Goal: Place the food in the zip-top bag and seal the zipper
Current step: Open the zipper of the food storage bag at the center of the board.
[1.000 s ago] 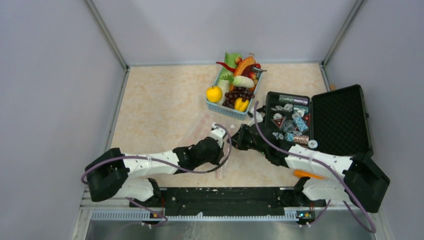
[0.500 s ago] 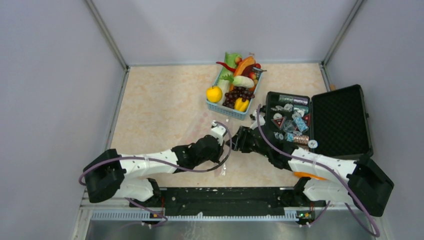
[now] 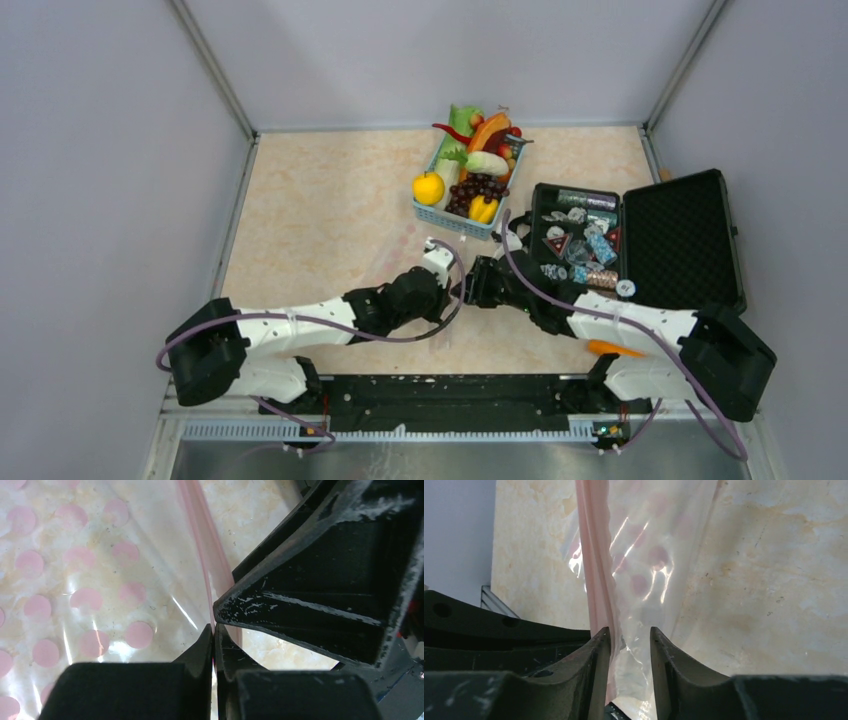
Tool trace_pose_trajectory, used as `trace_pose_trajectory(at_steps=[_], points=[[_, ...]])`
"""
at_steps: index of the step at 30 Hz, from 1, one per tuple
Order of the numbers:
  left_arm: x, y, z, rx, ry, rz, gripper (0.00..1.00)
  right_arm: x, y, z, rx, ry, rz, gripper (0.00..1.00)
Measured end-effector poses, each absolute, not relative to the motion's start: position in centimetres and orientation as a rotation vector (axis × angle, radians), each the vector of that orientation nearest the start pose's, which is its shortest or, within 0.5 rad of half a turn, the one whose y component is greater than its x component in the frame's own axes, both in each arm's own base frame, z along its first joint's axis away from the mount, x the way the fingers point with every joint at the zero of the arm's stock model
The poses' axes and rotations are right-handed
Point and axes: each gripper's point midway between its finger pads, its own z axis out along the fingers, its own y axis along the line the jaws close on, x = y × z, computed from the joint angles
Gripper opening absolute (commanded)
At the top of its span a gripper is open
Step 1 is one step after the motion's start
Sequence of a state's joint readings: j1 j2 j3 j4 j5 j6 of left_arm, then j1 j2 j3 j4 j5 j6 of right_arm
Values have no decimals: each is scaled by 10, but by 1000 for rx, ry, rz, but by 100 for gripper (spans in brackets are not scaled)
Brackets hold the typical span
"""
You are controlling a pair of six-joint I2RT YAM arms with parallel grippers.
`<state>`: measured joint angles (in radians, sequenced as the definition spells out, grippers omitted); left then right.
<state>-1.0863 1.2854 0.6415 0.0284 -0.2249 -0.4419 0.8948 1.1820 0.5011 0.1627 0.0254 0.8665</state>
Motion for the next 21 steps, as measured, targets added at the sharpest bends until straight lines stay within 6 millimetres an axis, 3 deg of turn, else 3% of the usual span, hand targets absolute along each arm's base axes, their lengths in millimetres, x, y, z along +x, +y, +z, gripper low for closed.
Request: trace_pose_trajectory(at_steps=[10, 16, 21], points=[[188, -307, 99, 608, 2168, -590, 0, 207, 288, 100, -10, 2297, 810, 27], [195, -314, 116, 615, 2167, -561, 0, 212, 287, 102, 15, 2274, 746, 17], [200, -308, 118, 584, 2175, -506, 0, 219, 282, 104, 76, 2243, 706, 0]])
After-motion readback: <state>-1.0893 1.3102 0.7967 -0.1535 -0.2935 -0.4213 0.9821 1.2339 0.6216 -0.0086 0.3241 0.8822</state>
